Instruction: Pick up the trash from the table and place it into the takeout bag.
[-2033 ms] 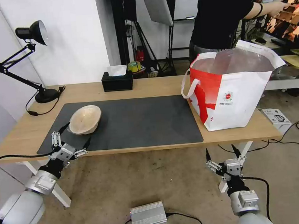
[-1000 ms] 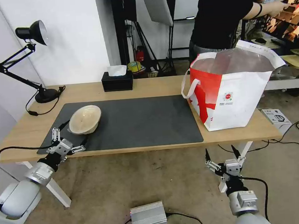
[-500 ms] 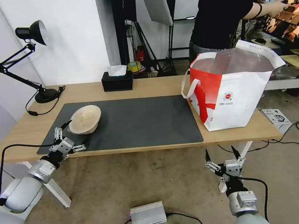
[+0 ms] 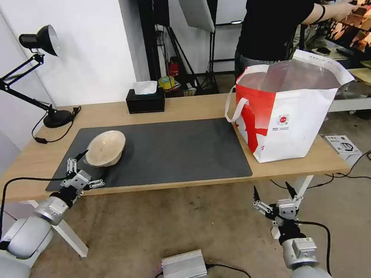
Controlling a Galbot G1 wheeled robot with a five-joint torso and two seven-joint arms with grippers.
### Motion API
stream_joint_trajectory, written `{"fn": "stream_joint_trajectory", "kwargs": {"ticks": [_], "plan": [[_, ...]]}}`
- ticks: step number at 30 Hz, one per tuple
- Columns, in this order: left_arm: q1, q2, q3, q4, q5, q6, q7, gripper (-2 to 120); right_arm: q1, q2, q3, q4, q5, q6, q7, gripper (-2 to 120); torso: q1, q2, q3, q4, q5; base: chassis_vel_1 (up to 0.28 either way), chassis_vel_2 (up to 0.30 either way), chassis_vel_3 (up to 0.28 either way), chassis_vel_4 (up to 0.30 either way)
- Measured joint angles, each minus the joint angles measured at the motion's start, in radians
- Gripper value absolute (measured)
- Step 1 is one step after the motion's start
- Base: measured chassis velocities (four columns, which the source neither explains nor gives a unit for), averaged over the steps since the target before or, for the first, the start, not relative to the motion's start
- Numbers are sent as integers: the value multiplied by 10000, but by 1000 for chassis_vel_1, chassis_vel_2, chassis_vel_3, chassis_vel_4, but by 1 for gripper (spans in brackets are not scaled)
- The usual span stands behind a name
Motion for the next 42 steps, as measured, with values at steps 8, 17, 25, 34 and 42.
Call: {"fn": "stream_joint_trajectory", "kwargs": {"ticks": [8, 17, 25, 34, 42], "plan": [[-406, 52, 267, 336, 12, -45, 21, 100, 23, 59, -15, -68, -18, 0, 1, 100, 0, -2, 0, 0, 0, 0, 0, 0, 0], [-965, 73, 811, 665, 11, -64, 26, 100, 39, 164, -17, -112, -31, 5, 4, 100, 0, -1, 0, 0, 0, 0, 0, 0, 0], [-1199, 71, 1102, 791, 6, -70, 26, 100, 62, 225, -17, -151, -39, 15, 6, 100, -1, -1, 0, 0, 0, 0, 0, 0, 0], [-1235, 34, 1181, 838, 11, -75, 27, 100, 56, 257, -24, -205, -69, 44, 7, 100, -1, -1, 0, 0, 0, 0, 0, 0, 0], [-1272, 44, 1219, 932, 19, -75, 55, 99, 84, 303, -67, -257, -98, 52, 7, 100, -1, 0, 0, 0, 0, 0, 0, 0, 0]]}}
